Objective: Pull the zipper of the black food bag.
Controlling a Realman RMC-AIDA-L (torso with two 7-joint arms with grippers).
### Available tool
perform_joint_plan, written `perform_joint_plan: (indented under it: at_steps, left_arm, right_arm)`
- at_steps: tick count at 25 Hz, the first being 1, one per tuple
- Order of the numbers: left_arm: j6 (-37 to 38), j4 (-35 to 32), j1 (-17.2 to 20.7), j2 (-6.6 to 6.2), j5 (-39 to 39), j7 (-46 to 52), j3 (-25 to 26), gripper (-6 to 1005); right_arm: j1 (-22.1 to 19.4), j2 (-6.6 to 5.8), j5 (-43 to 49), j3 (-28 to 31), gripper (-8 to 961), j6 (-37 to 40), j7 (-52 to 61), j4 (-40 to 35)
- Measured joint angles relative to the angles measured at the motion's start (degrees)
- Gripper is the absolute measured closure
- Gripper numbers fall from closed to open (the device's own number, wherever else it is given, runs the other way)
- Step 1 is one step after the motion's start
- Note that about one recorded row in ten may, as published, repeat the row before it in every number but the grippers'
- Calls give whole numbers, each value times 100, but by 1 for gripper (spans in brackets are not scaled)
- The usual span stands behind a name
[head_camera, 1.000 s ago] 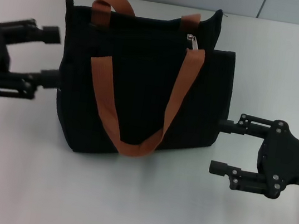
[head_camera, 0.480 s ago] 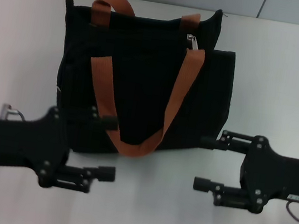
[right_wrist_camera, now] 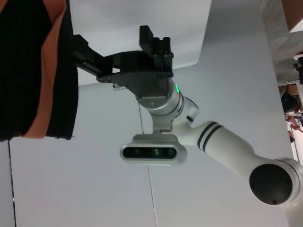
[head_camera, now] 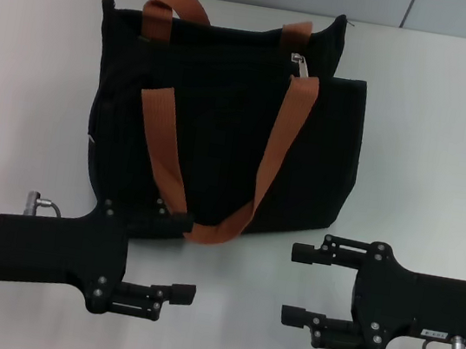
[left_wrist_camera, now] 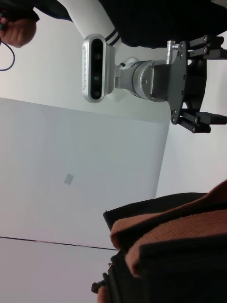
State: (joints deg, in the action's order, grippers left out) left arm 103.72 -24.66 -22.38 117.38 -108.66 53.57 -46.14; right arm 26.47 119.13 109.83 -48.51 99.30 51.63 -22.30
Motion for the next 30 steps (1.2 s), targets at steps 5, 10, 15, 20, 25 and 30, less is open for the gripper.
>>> perform_joint_plan:
  at_steps: [5, 10, 15, 20, 25, 30]
  left_arm:
    - [29, 11, 23, -1, -94, -56, -74, 166]
    - [31, 14, 19, 26, -219, -52, -88, 166]
    - [35, 15, 37, 33, -225, -64, -88, 166]
    - [41, 74, 40, 24, -226, -66, -88, 166]
    - [64, 76, 41, 17, -226, -70, -66, 166]
    - [85, 76, 41, 10, -223, -72, -49, 166]
  right_arm:
    - [-2, 7, 3, -2, 243, -13, -3, 11]
    - [-3, 14, 7, -1, 243, 0, -3, 15]
    - [-12, 15, 14, 0, 243, 4, -2, 15]
    - [-19, 14, 18, 0, 243, -1, -2, 15]
    - [-20, 13, 22, -7, 243, 0, -2, 16]
    - [-30, 13, 30, -9, 243, 8, -2, 15]
